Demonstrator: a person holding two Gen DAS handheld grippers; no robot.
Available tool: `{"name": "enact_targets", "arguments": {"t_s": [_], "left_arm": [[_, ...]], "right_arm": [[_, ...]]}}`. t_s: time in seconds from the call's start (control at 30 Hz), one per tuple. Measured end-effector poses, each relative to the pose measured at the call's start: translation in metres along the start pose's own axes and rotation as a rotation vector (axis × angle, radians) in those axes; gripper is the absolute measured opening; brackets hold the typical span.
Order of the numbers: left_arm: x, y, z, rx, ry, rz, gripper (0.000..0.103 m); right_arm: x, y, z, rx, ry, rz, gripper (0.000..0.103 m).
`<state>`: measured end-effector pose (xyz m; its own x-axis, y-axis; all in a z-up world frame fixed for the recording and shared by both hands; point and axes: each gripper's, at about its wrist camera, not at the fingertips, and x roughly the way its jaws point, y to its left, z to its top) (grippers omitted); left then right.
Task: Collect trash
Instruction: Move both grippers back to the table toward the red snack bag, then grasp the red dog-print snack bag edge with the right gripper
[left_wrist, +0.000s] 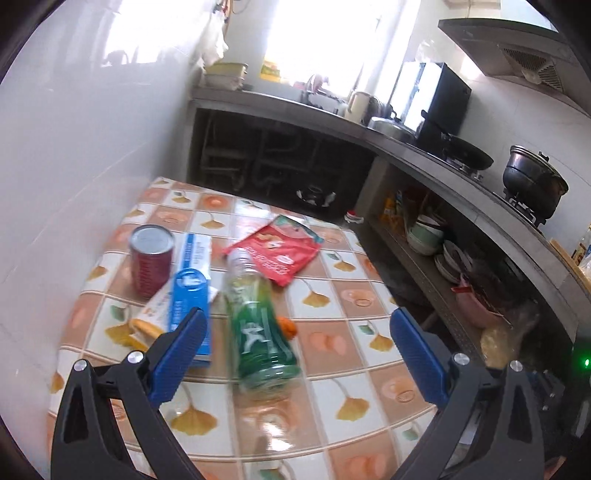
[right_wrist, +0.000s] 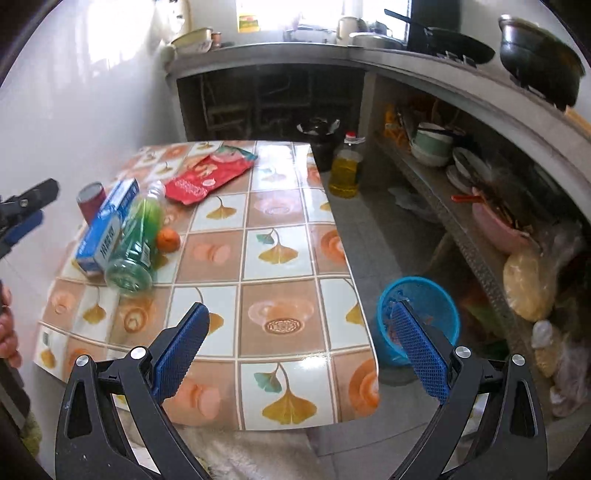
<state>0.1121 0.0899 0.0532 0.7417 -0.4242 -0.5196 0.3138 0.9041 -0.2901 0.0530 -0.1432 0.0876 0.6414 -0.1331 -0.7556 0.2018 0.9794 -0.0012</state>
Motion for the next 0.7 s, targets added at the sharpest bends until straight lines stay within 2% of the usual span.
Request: {"name": "enact_targets", "arguments": {"t_s": [0.1, 0.17, 0.27, 0.4, 0.7], "left_arm": [[-0.002, 0.014, -0.009, -0.005, -0.008, 0.04, 0.097], [0.001, 0.027, -0.017, -0.025, -0.005, 0.06, 0.097], [0.009, 0.042, -0.027, -0.047, 0.018, 0.064, 0.097], [0.015, 0.06, -0.034, -0.091, 0.031, 0.052, 0.097], [0.02, 0.088, -0.043, -0.15, -0.016, 0.074, 0.097]], "right_arm": [[0.007, 0.008, 0.003, -0.015, -0.004, 0.007, 0.095], [0.012, 0.01, 0.006, -0.015, -0.013, 0.064, 0.095], [0.022, 0.009, 0.011, -0.005, -0.022, 0.219, 0.095], [0.034, 0.007, 0.021, 0.026, -0.022, 0.289, 0.095], [0.096, 0.017, 0.071, 0.113, 0.103, 0.484, 0.095]]}}
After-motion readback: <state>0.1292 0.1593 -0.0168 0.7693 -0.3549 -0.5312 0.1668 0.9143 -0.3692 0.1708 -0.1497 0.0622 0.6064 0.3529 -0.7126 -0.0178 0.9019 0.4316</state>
